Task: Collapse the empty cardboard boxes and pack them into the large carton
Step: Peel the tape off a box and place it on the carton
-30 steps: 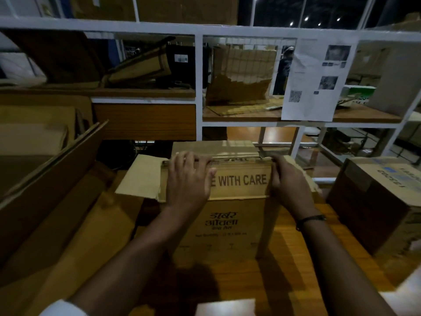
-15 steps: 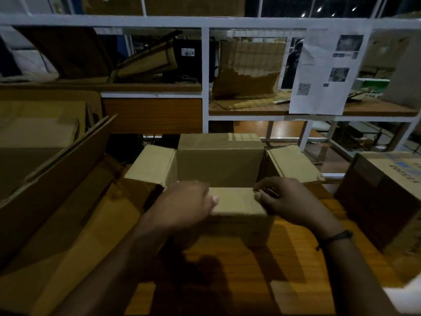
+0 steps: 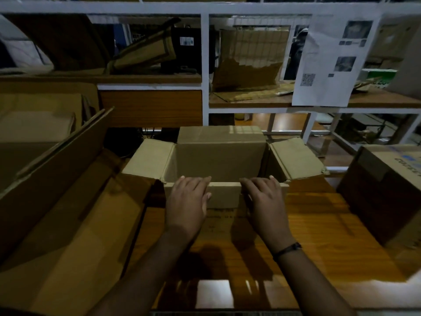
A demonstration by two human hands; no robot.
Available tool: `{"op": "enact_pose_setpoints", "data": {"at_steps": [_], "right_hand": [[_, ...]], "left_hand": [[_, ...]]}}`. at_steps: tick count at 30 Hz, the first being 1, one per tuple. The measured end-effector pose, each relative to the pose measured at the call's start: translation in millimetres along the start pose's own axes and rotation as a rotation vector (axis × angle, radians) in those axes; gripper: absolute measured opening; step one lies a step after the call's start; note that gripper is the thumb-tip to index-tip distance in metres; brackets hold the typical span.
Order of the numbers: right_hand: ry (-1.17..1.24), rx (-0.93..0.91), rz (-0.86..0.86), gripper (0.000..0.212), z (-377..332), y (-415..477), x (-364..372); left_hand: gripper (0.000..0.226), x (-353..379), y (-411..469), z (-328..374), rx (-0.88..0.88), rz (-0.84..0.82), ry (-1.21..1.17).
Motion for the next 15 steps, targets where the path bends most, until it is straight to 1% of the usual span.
{"op": "enact_pose_setpoints", "data": {"at_steps": [3, 5, 8, 12, 15], "right_hand": [[-0.004, -0.018, -0.012, 0.059, 3, 1, 2], [-0.009, -0.063, -0.003, 0.060, 8, -2, 4], [-0.011, -0.096, 0.038, 0.063, 21, -9, 3], [0.001, -0.078, 0.147, 0.063, 46, -15, 1], [0.006, -0.073, 0.195, 0.057, 49, -13, 3]], "left_hand": [[0.050, 5, -1, -1, 0.030, 0.031, -0.007], [0.055, 8, -2, -5, 0.064, 0.018, 0.007], [0.061, 6, -6, -20, 0.085, 0.051, 0.059], [0.054, 8, -14, -49, 0.076, 0.159, 0.037], [0.051, 11, -15, -48, 0.069, 0.210, 0.016]]}}
Point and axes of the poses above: each hand's wrist, its own y-axis towards the middle knuckle, its own x-axis out of the palm, z = x × y, the point moved 2 cm from there along y, towards the middle knuckle, and after that the axes turned 4 degrees about -z, right-handed, at the moved point
